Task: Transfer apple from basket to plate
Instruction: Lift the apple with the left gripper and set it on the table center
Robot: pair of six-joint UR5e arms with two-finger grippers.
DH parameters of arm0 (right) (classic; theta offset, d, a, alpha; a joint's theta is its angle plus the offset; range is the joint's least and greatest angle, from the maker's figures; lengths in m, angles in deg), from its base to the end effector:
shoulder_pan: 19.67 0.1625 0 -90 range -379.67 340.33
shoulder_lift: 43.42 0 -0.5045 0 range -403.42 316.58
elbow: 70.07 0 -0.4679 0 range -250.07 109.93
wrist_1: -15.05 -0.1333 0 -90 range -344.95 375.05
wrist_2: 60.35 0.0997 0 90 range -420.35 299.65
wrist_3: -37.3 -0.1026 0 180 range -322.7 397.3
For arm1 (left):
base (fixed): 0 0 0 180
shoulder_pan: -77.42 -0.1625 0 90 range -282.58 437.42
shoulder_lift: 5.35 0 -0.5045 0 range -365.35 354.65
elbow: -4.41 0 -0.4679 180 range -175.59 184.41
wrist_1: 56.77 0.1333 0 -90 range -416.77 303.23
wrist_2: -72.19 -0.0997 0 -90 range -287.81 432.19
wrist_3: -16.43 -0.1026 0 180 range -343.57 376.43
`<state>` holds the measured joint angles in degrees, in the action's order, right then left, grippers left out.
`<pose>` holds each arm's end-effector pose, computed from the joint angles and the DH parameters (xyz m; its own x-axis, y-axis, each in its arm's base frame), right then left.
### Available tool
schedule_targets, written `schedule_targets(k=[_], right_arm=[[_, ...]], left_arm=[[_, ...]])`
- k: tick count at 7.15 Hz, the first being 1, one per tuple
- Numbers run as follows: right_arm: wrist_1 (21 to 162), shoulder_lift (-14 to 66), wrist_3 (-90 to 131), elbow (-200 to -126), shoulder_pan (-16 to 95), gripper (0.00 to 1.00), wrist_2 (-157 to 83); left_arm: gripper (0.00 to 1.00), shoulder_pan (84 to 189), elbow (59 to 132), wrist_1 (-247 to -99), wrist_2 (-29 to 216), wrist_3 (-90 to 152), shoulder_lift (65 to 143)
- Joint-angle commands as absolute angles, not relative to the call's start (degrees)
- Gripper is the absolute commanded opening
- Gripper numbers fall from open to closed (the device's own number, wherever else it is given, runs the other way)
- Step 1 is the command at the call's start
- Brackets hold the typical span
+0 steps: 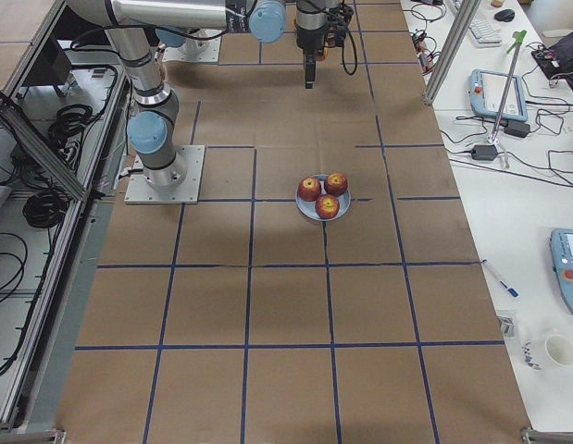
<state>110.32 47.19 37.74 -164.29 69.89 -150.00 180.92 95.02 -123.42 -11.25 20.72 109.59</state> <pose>0.1296 -0.5652 0.5378 -1.0000 -0.0002 -0.0059 0.0000 0.9996 -0.0290 -0.3116 -0.6765 0.3125 -0.9818 0.1543 0.1110 0.1603 0.9860 0.0468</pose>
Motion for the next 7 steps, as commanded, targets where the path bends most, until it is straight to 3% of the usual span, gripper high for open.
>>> schedule_targets(k=[1,3,4,5,7], right_arm=[[110.3,47.2,37.7,-164.3,69.9,1.00,-150.0],[110.3,47.2,37.8,-164.3,69.9,1.00,-150.0],[110.3,47.2,37.8,-164.3,70.0,1.00,-150.1],[110.3,47.2,37.8,-164.3,69.9,1.00,-150.0],[110.4,47.2,37.8,-164.3,70.0,1.00,-150.0]], left_arm=[[0.29,186.6,94.8,-113.5,-10.3,27.0,117.9],[0.31,187.0,93.5,-113.0,-10.5,27.8,119.5],[0.73,187.0,92.4,-114.1,-12.2,27.7,119.5],[0.99,187.0,92.2,-114.9,-12.6,27.7,119.5],[0.99,186.7,91.1,-119.2,-12.5,27.1,117.1]])
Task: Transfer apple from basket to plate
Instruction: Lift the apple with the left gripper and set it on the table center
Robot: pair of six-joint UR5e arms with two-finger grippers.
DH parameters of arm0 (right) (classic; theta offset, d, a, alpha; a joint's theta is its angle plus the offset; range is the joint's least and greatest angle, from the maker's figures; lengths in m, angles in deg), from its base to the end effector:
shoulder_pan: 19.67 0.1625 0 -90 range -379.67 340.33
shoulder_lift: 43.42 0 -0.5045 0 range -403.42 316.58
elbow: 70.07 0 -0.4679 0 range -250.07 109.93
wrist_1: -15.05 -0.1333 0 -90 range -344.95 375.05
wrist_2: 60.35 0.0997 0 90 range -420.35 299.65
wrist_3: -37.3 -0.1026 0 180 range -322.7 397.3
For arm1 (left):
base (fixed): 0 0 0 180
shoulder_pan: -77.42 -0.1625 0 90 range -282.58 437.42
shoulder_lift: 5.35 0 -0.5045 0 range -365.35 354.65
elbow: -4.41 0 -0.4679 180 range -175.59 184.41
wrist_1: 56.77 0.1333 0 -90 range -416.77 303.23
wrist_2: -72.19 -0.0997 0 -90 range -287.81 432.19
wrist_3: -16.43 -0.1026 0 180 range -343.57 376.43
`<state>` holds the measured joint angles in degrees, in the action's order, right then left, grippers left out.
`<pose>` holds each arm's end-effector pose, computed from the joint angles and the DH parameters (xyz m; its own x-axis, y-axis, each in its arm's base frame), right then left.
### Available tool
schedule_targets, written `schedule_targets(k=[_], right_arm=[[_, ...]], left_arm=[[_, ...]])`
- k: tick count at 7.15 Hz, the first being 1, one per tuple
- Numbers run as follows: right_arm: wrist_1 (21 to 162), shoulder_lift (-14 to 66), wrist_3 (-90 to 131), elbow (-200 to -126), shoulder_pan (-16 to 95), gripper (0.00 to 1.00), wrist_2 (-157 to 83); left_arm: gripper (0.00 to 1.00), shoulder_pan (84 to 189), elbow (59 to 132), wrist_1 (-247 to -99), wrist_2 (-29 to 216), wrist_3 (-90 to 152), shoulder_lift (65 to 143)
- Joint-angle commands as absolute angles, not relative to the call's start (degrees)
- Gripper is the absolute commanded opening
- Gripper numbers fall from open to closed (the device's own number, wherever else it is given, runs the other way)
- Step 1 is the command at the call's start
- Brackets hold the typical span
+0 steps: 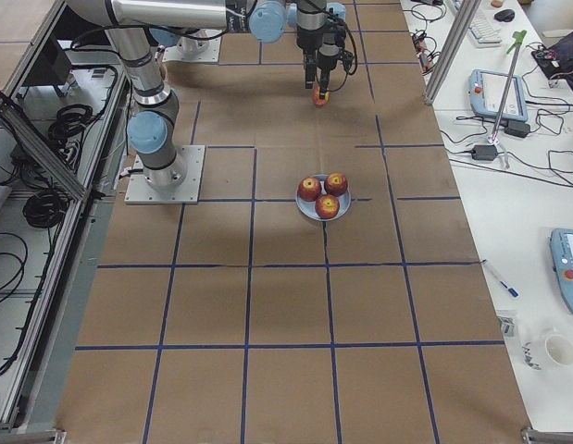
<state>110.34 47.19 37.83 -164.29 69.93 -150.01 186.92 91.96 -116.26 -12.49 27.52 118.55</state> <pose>0.1300 -0.5652 0.5379 -1.0000 -0.0024 -0.0057 -0.0023 0.9996 -0.0294 -0.3945 -0.6862 0.2333 -0.9858 0.1435 0.0878 0.1469 0.9886 0.0339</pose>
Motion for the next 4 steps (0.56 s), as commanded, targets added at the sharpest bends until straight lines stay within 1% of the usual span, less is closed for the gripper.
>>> schedule_targets(k=[1,3,4], right_arm=[[110.3,47.2,37.7,-164.3,70.1,1.00,-150.0],[110.4,47.2,37.1,-164.2,70.2,1.00,-150.1],[110.6,47.4,36.8,-164.2,70.4,1.00,-150.2]], left_arm=[[0.99,185.0,87.7,-128.2,-12.9,24.9,112.9],[0.99,176.5,79.6,-150.7,-13.7,18.1,103.0],[0.99,173.4,78.3,-157.3,-13.7,14.8,99.1]])
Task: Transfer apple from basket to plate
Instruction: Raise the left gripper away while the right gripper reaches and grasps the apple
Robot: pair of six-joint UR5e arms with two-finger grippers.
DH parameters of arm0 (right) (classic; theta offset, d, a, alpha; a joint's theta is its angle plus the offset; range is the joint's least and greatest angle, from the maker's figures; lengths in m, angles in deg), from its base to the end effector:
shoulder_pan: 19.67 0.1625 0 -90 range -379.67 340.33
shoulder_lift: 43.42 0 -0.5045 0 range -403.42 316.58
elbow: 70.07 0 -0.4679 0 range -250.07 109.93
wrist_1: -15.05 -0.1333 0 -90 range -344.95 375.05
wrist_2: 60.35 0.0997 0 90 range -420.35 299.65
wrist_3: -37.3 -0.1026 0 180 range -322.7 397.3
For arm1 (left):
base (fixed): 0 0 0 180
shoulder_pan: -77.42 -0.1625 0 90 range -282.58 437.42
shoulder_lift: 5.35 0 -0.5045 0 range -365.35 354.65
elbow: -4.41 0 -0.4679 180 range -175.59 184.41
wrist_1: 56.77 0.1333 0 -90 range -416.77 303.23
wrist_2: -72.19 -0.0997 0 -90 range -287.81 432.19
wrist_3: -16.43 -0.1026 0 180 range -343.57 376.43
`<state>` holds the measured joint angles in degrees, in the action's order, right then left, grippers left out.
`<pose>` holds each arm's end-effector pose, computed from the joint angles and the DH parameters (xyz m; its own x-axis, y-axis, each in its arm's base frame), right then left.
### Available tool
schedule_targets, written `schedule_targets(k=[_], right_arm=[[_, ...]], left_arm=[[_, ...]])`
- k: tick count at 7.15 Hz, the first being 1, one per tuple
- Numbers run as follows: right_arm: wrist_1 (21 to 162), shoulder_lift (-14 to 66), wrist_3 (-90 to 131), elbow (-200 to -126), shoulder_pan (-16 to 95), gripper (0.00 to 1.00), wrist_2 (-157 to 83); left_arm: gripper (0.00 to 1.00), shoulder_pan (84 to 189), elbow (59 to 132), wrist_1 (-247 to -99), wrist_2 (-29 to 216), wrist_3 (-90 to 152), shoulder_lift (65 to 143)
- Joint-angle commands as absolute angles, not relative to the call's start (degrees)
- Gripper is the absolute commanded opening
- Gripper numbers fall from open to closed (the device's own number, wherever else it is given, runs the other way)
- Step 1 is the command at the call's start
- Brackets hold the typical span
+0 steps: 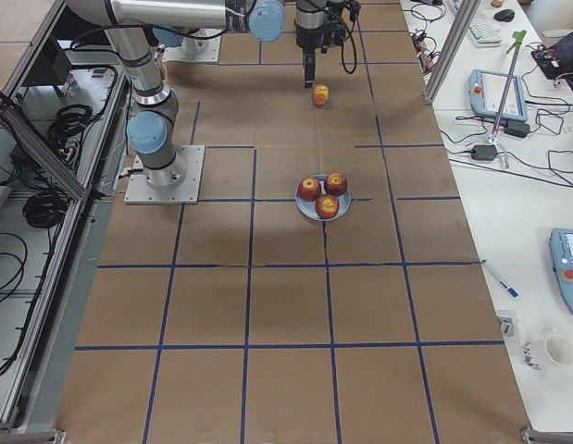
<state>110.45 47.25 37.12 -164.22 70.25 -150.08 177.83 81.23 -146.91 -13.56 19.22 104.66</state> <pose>0.1330 -0.5644 0.5394 -1.0000 0.0044 -0.0048 0.0045 0.9994 -0.0335 -0.2694 -0.6864 0.4672 -0.9900 0.1236 0.0676 0.1313 0.9835 0.1248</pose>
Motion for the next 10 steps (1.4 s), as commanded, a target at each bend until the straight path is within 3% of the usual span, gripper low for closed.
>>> schedule_targets(k=[1,3,7,10], right_arm=[[111.9,46.7,35.0,-163.9,71.2,1.00,-149.9],[116.3,43.2,28.7,-163.4,76.8,1.00,-150.1],[134.2,28.0,11.8,-163.5,90.4,1.00,-152.1],[144.4,18.3,6.8,-164.1,93.4,1.00,-154.4]], left_arm=[[0.99,170.5,78.0,-162.0,-13.8,11.5,94.6],[0.99,166.4,79.4,-164.9,-17.2,2.8,90.2],[0.99,166.1,82.5,-161.4,-17.2,2.5,91.3],[0.99,166.1,82.6,-161.4,-17.2,2.7,91.6]])
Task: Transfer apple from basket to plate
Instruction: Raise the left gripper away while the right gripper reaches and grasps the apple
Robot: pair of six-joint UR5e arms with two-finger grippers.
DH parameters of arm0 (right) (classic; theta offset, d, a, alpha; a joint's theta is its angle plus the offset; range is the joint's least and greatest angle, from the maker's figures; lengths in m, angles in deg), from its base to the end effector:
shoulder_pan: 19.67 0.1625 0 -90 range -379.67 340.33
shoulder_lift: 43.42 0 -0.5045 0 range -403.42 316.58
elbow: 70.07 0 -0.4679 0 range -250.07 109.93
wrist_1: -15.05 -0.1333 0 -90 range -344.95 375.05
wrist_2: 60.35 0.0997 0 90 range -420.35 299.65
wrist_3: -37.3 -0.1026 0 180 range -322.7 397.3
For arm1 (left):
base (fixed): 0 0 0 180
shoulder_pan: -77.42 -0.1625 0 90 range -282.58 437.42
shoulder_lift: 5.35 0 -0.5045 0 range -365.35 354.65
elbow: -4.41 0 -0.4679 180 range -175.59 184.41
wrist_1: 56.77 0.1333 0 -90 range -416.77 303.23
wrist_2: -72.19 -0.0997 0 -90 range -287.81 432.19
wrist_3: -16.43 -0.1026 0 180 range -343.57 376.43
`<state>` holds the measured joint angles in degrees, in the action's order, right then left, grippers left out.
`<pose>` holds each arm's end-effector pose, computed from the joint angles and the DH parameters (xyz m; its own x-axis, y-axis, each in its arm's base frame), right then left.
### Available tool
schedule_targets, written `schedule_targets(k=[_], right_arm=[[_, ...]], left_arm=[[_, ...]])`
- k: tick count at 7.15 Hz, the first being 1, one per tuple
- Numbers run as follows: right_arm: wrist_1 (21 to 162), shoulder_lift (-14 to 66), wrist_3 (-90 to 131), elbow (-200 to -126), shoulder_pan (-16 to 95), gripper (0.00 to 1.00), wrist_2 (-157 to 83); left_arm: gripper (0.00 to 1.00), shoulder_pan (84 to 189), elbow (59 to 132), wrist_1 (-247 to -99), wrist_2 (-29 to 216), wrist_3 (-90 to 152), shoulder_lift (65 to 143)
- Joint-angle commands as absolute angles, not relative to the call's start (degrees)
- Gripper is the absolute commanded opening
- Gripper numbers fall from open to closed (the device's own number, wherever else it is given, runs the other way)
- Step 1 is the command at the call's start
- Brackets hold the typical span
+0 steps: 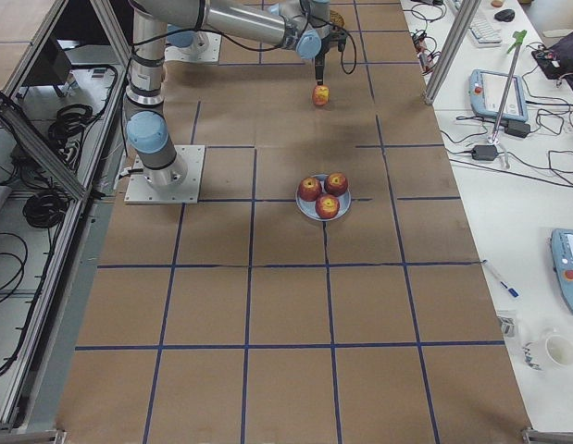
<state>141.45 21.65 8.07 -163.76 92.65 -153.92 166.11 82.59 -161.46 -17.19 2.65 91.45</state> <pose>0.3969 -0.6327 0.3079 -0.9923 0.1236 -0.0123 0.1240 0.9811 -0.1483 -0.1205 -0.6098 0.5865 -0.9762 0.2108 0.0504 0.2162 0.9630 0.1606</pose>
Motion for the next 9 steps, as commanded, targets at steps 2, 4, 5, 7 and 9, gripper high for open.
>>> schedule_targets(k=[2,4,5,7,9], right_arm=[[145.8,15.8,6.9,-164.1,93.4,1.00,-154.3],[147.6,13.3,6.6,-164.0,93.5,1.00,-154.1],[149.4,12.0,6.6,-164.1,94.2,1.00,-154.2],[151.1,11.3,6.6,-164.2,94.3,0.67,-154.3],[150.7,13.3,6.8,-164.1,94.1,0.52,-154.4]], left_arm=[[0.99,166.1,82.6,-161.4,-17.2,2.7,91.8],[0.99,166.2,82.6,-161.4,-17.2,2.7,91.9],[0.99,166.2,82.6,-161.4,-17.1,2.7,91.9],[0.99,166.2,82.6,-161.5,-17.2,2.6,91.7],[0.99,166.2,82.6,-161.5,-17.2,2.5,91.5]])
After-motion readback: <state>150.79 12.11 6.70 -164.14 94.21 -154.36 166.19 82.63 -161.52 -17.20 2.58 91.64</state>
